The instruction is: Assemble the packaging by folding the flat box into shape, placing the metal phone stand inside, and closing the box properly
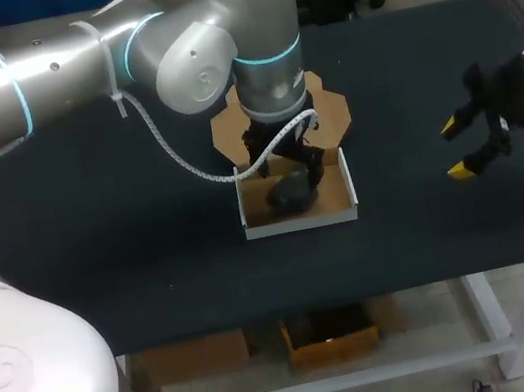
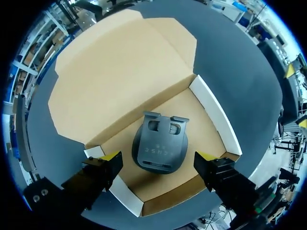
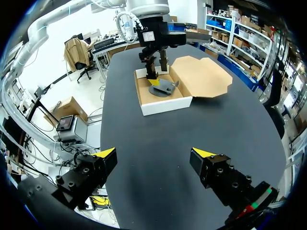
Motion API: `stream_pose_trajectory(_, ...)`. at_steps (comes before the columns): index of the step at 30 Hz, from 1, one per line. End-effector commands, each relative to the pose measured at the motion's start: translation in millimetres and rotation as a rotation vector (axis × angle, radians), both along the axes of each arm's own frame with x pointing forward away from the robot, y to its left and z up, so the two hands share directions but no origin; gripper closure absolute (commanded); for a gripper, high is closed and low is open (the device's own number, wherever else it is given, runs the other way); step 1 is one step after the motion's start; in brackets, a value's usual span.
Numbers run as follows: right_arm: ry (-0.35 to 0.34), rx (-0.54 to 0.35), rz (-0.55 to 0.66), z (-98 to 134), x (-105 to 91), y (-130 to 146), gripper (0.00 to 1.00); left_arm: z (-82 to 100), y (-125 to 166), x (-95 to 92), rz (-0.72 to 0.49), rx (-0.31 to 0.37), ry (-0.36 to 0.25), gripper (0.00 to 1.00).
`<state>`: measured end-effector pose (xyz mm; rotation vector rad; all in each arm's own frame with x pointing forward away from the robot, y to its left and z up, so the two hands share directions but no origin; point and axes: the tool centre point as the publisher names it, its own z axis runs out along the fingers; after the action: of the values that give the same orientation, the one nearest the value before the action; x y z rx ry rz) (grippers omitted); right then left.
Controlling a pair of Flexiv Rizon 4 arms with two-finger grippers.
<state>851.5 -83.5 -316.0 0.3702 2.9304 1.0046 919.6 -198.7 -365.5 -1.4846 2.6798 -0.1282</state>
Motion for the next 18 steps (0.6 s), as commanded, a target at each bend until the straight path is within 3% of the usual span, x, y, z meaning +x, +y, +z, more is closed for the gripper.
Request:
stream_pose_trajectory(1, -0.001, 0.005, 0.002, 0, -0.7, -1, 0.00, 2.7, 5, -5.2, 0.024, 0.005, -0.014, 0.00)
stream_pose_trajectory(18, -0.001, 0.005, 0.002, 0, -0.7, -1, 0.00, 1.0, -7, -18.2, 0.172, -0.051, -0.005, 0.00)
